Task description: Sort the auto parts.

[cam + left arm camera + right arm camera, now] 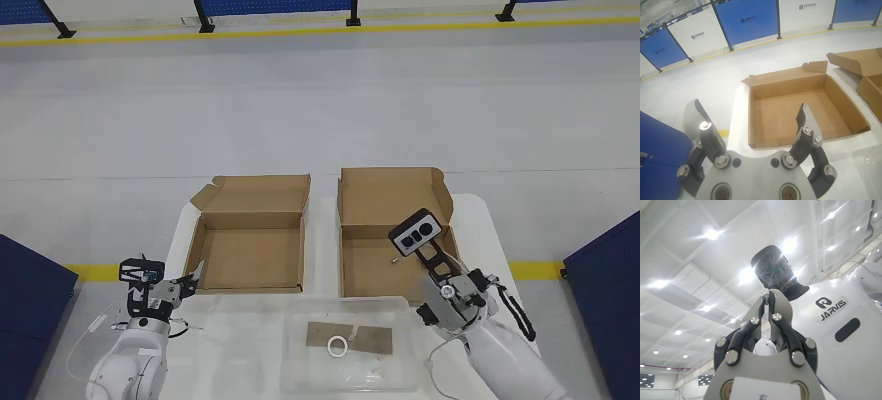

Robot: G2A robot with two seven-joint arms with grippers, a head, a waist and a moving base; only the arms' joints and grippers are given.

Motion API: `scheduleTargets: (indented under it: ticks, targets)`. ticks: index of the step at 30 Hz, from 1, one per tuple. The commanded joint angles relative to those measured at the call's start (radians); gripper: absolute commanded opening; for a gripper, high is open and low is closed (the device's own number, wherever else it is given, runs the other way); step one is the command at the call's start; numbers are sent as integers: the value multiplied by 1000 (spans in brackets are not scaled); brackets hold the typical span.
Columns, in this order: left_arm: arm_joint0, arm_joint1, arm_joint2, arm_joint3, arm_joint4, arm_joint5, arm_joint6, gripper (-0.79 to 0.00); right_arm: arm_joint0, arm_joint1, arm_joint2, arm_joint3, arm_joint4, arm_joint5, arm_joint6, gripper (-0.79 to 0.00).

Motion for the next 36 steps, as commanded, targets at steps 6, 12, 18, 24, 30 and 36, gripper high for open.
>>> scheduleTargets:
  ticks: [6, 12, 18, 24, 30, 36]
  targets:
    - [0, 0, 0, 0, 0, 0, 0, 0, -1, -9, 20, 2, -53, 13, -14, -785]
    - [0, 0, 0, 0, 0, 0, 0, 0, -12, -15, 38, -6, -89, 24, -27, -785]
    - [0, 0, 0, 0, 0, 0, 0, 0, -13, -17, 44, -7, -88, 16, -27, -785]
    - [0, 0, 0, 0, 0, 0, 0, 0, -14, -17, 49, -13, -103, 16, -49, -785]
    - [0, 0, 0, 0, 0, 0, 0, 0, -29, -6, 133, -21, -211, 70, -65, -785]
    - [0, 0, 0, 0, 0, 0, 0, 0, -67, 8, 243, -43, -269, 117, -53, -785]
